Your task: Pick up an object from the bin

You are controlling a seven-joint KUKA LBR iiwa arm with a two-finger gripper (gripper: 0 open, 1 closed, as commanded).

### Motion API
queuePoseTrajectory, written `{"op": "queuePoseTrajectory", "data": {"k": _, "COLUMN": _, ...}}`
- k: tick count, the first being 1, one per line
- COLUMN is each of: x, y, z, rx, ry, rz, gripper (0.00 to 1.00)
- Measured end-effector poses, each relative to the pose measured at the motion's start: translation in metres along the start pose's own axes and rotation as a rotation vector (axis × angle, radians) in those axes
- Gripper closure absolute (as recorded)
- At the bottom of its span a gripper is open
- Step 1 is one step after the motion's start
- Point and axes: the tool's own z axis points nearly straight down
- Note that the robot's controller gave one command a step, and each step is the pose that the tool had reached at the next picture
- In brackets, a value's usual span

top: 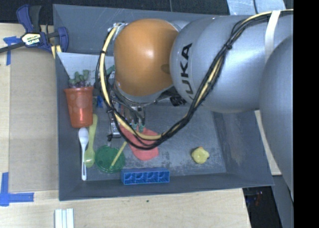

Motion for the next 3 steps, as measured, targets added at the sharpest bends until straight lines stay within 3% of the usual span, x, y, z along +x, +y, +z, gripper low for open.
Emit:
{"op": "queuePoseTrajectory", "data": {"k": 1, "x": -0.002, "y": -0.001, "z": -0.005, "rx": -0.003, "ry": -0.008, "rz": 0.003, "gripper": 0.00}}
{"op": "queuePoseTrajectory", "data": {"k": 2, "x": 0.010, "y": -0.057, "z": 0.007, "rx": -0.003, "ry": -0.008, "rz": 0.025, "gripper": 0.00}}
{"op": "queuePoseTrajectory", "data": {"k": 3, "x": 0.013, "y": -0.117, "z": 0.011, "rx": -0.001, "ry": -0.006, "rz": 0.034, "gripper": 0.00}}
